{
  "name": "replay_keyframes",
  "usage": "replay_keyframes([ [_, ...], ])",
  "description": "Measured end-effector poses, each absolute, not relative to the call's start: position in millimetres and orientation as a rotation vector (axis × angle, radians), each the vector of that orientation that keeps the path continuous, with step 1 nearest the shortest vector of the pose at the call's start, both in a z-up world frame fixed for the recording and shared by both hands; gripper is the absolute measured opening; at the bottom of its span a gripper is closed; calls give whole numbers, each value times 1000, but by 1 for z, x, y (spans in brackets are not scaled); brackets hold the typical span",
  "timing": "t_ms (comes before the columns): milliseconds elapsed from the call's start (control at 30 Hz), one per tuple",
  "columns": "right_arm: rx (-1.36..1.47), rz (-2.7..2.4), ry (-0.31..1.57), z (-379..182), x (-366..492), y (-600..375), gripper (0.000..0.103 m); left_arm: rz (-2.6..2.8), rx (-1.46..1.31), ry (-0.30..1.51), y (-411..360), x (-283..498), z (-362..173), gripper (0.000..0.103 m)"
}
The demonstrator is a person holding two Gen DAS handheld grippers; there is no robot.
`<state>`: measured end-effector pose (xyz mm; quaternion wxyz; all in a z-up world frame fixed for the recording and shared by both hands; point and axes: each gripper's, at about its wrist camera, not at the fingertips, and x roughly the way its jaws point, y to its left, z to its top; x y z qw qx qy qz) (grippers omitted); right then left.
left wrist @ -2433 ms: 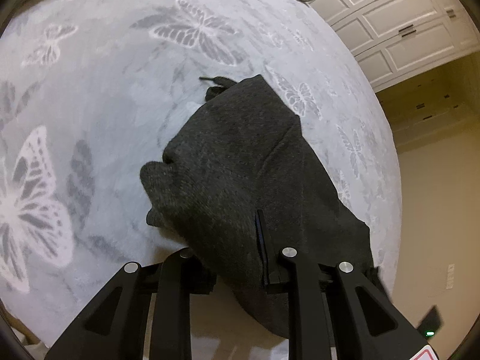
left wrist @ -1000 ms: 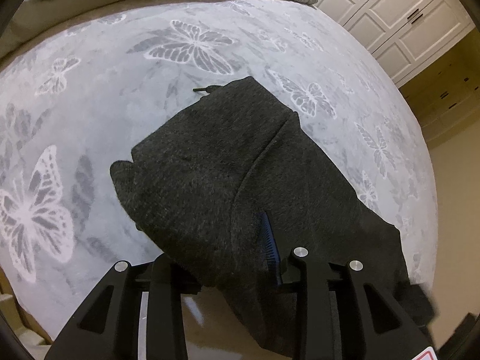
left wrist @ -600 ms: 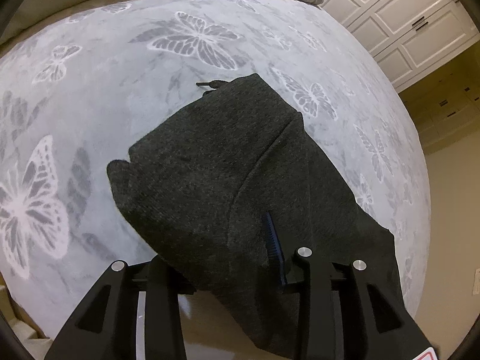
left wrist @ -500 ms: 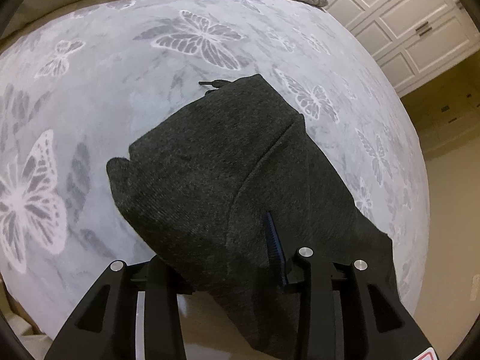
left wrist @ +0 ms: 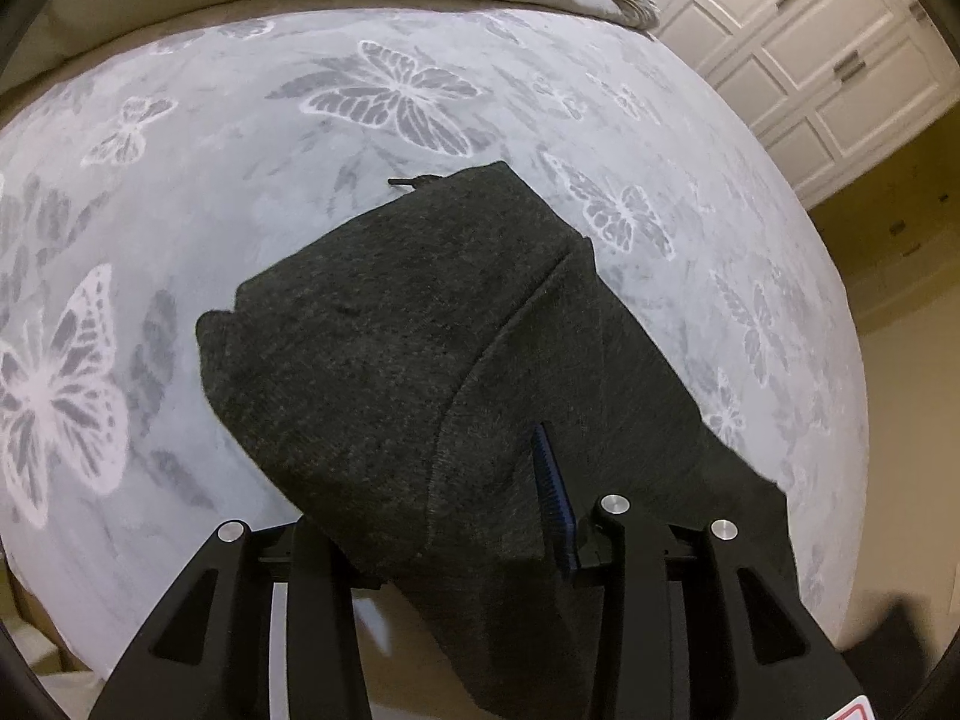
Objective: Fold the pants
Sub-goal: 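Release the folded legs with the right gripper and pull it back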
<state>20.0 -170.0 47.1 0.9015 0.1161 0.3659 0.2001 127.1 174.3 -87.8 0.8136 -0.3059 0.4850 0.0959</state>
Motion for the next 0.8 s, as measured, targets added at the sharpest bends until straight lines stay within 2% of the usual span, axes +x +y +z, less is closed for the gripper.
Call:
replay_keyframes([
  [67,86,394,684,54,8,-132,54,178,-667,1044,179,126,-88,35],
  [133,87,366,599,69,-4,-142,58,151,-673,1055,183,127,-90,35],
  [200,145,308,545,76,-8,-168,79,136,-672,1067,184,128,-91,35],
  [233,165,265,528,78,-7,-181,81,131,-674,1072,185,129,-92,35],
  [333,165,152,569,65,-4,-209,81,124,-677,1076,184,131,-92,35],
  [433,121,31,705,30,14,-226,81,122,-688,1075,183,131,-91,35],
  [500,44,-118,829,0,26,-243,84,117,-701,1078,185,130,-91,35],
  [600,72,-206,952,-29,31,-275,84,103,-713,1086,188,128,-92,35],
  [700,166,-168,987,-40,26,-286,84,96,-715,1093,189,128,-94,35],
  [800,113,-156,948,-32,3,-278,84,97,-712,1094,189,128,-94,35],
])
